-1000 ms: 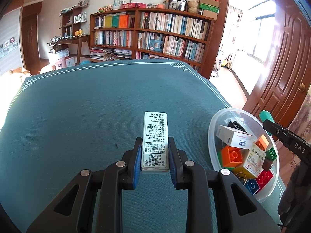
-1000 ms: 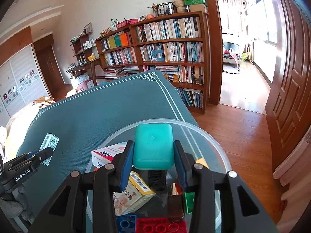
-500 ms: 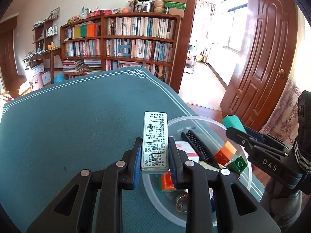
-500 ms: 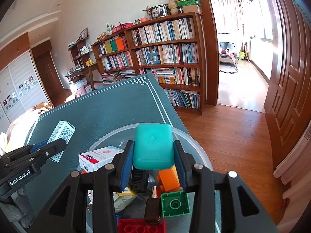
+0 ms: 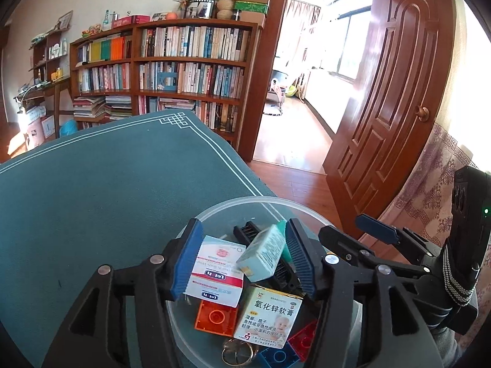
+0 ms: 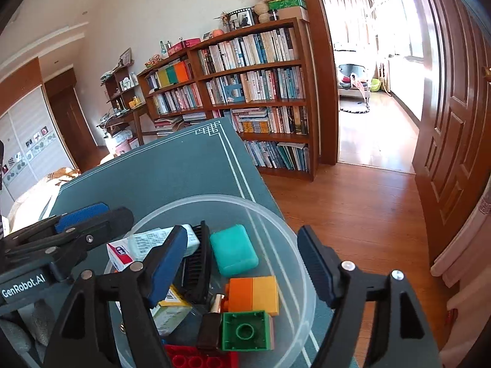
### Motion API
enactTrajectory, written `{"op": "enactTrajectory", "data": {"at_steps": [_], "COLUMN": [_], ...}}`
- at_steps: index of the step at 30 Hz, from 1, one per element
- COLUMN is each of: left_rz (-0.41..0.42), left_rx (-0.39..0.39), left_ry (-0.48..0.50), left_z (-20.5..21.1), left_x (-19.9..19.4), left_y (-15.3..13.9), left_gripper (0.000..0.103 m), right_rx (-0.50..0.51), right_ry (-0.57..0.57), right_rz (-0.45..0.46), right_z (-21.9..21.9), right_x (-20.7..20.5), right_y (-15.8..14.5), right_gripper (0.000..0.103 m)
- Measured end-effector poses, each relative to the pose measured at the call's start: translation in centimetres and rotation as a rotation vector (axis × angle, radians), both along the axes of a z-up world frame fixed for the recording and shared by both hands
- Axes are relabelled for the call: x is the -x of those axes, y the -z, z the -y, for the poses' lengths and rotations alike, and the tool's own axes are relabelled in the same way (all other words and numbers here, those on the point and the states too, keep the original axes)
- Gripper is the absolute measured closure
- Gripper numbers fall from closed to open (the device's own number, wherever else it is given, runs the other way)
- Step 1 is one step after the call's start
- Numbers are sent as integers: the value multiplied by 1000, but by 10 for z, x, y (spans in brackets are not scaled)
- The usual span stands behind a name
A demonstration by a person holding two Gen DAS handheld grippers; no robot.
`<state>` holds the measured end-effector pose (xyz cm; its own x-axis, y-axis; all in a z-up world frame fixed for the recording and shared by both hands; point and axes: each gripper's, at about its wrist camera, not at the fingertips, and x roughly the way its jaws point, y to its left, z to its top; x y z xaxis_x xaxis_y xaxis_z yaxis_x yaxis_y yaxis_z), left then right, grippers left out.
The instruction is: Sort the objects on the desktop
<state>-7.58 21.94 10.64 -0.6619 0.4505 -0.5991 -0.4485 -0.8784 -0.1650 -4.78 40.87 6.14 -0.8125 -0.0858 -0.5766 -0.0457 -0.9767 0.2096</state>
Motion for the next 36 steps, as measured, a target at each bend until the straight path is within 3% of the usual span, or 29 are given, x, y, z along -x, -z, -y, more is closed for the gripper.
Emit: {"op": "enactTrajectory", "data": {"at_steps": [12,14,16,21,27,31,36], "left_rz": [-103,-105,-106,-79,4,10,-3], "left_rx": [45,71,99,142,94,92,82], "left_ry": [-70,-114,-156,-210,-188,-214,-224], "left_z": [20,23,26,32,40,45,47], "left_x": [-45,-54,-64,-87,-101,-108,-117], "left_y": [-6,-5,-2,8,17,18,14], "left_gripper": [35,30,29,29,29,27,20], "right_rx": [24,38,45,21,-49,-125,-135], "right_ry": [3,10,3,-31,-91,-90,-71], "right_rz": [-13,-25,-19,36,102,90,66], "right_z": [-12,-14,-15,-6,24,39,36], "right_x": [-36,-43,-49,-60,-73,-84,-96], "right_y": [-2,-4,-5,1,10,11,5], "right_gripper": [20,14,0,0,0,0,0]}}
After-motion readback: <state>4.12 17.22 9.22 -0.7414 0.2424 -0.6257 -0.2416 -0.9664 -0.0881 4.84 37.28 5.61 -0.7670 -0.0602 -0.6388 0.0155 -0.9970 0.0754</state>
